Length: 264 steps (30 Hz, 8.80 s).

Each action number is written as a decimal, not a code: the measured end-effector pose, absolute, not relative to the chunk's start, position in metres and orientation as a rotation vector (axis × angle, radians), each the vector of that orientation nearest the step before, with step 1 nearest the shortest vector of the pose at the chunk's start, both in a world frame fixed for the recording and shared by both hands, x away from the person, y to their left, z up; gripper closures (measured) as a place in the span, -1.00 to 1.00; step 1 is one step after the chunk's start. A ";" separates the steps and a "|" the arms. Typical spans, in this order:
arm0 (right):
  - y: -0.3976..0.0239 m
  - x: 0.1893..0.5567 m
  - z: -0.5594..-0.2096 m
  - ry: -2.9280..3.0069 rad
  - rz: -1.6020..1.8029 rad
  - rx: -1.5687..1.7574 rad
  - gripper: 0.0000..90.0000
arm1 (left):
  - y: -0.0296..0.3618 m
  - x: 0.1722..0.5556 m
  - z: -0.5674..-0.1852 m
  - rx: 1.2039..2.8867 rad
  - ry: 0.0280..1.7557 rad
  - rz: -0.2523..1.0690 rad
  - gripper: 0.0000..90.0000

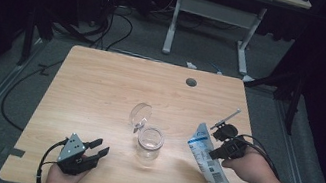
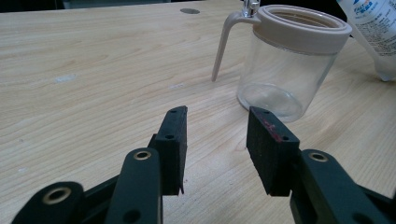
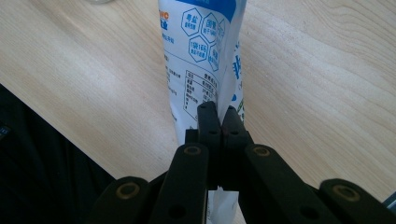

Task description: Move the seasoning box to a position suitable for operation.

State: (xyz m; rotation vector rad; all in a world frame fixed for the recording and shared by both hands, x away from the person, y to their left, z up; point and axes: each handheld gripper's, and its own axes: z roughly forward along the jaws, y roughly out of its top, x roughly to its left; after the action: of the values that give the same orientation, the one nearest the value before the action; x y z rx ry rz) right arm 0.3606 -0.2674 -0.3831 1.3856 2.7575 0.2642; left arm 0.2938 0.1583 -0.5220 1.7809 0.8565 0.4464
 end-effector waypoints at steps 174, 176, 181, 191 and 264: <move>-0.140 0.360 -0.340 2.848 0.304 1.089 1.00 | -0.045 0.265 -0.503 1.868 0.525 0.308 0.33; -0.140 0.360 -0.339 2.847 0.304 1.086 1.00 | -0.045 0.265 -0.503 1.864 0.528 0.305 0.33; -0.141 0.363 -0.338 2.849 0.304 1.097 1.00 | -0.046 0.266 -0.501 1.865 0.530 0.304 0.32; -0.140 0.365 -0.337 2.845 0.290 1.121 1.00 | -0.049 0.266 -0.498 1.864 0.533 0.318 0.32; -0.131 0.374 -0.329 2.840 0.304 1.072 1.00 | -0.049 0.272 -0.487 1.826 0.548 0.325 0.32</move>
State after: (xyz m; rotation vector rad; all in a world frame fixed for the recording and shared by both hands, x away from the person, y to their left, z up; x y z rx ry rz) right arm 0.3738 -0.1313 -0.3294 1.0722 2.8395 0.3037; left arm 0.2715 -0.0494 -0.4873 1.8260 0.5484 0.3252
